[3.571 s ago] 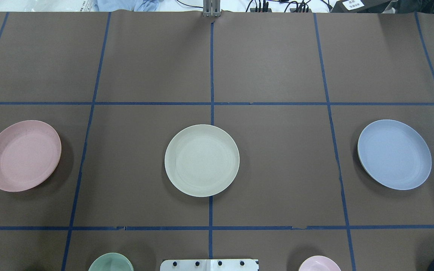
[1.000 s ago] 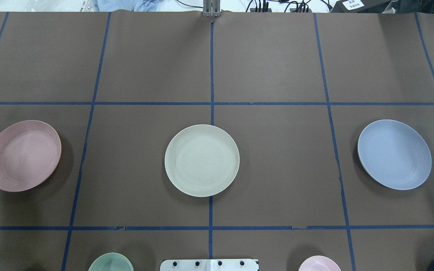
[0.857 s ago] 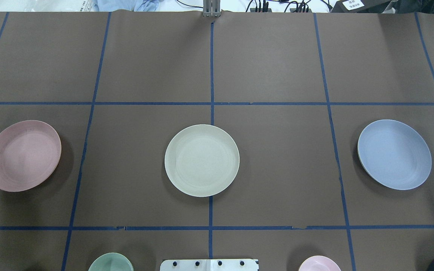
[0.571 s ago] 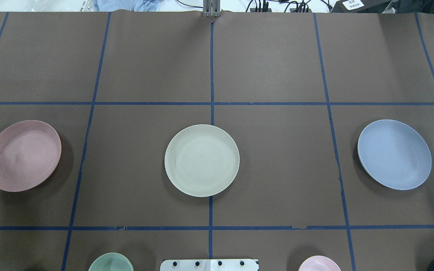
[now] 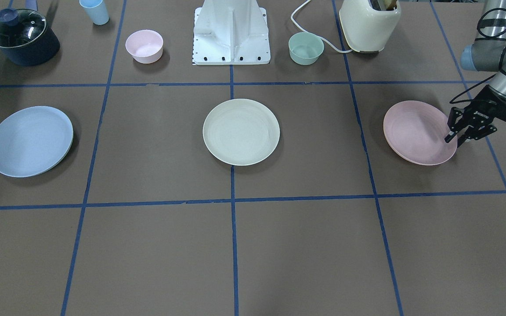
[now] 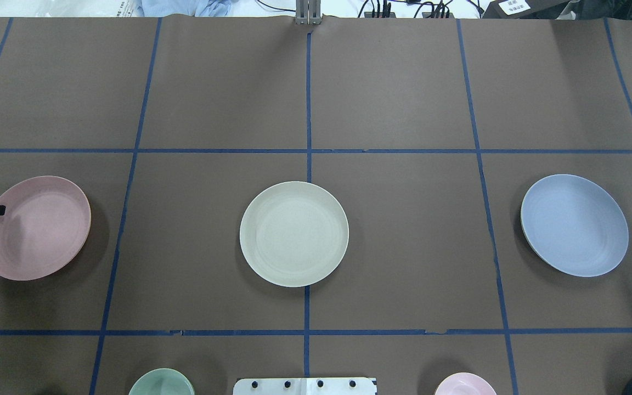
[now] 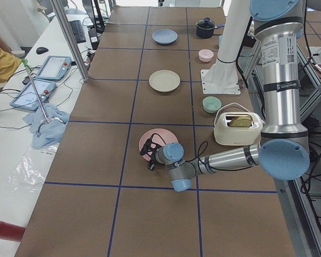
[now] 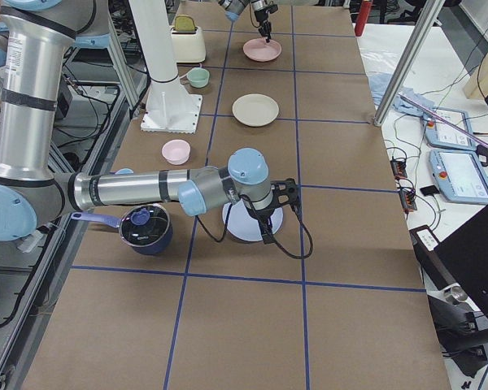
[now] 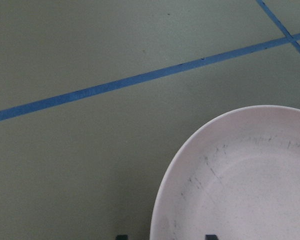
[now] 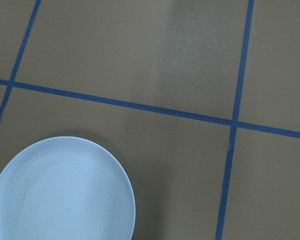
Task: Stack three plates with pink and blue
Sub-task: 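Grasp the rim of the pink plate with the left gripper, then slide the pink plate with the left gripper onto the cream plate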
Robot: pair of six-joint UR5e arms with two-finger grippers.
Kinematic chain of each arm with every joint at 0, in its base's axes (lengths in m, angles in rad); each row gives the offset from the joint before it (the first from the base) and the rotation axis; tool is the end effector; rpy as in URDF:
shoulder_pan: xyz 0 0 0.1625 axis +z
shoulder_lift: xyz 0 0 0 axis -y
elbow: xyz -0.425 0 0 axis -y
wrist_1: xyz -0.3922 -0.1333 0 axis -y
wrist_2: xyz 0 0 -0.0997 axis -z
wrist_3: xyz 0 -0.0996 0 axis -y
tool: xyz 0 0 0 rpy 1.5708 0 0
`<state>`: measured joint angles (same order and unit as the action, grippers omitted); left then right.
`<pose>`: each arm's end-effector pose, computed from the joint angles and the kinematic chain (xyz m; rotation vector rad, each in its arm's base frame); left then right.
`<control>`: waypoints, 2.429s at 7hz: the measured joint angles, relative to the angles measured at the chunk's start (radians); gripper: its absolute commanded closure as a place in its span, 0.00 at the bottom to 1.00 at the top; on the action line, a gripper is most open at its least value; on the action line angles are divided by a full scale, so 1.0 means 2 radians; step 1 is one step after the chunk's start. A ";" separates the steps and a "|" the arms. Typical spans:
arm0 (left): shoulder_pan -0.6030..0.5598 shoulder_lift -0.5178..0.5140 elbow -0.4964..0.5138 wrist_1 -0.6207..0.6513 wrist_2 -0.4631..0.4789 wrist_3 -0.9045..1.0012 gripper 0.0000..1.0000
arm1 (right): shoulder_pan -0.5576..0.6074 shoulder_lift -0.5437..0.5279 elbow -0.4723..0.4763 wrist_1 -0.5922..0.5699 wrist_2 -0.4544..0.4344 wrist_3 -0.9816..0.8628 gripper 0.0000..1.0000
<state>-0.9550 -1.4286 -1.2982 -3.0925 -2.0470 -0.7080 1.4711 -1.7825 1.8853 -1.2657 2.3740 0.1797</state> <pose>0.1725 -0.3955 0.6917 0.5929 1.0013 0.1818 0.0195 -0.4238 0.5617 0.2714 -0.8371 -0.0890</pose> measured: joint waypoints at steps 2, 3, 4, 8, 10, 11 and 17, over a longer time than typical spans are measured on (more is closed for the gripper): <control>0.001 0.000 -0.004 -0.001 0.000 0.000 1.00 | 0.000 -0.001 0.000 0.000 0.000 -0.001 0.00; 0.001 -0.001 -0.015 0.002 -0.009 -0.001 1.00 | 0.000 -0.001 0.000 0.000 0.000 -0.001 0.00; -0.001 -0.003 -0.044 0.019 -0.034 -0.004 1.00 | 0.000 -0.001 0.000 0.000 0.000 -0.002 0.00; 0.039 -0.067 -0.178 0.132 -0.045 -0.117 1.00 | 0.000 -0.004 0.001 0.000 0.001 -0.001 0.00; 0.123 -0.143 -0.185 0.172 0.028 -0.187 1.00 | 0.000 -0.004 0.001 0.000 0.001 0.000 0.00; 0.152 -0.182 -0.185 0.210 0.059 -0.200 1.00 | 0.000 -0.005 0.001 0.000 0.001 0.000 0.00; 0.235 -0.252 -0.175 0.289 0.140 -0.205 1.00 | 0.000 -0.005 0.000 0.000 0.000 0.001 0.00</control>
<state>-0.4858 -1.9333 -1.6488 -2.5151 -1.7667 -1.1189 1.4711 -1.7932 1.8853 -1.2665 2.3746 0.1809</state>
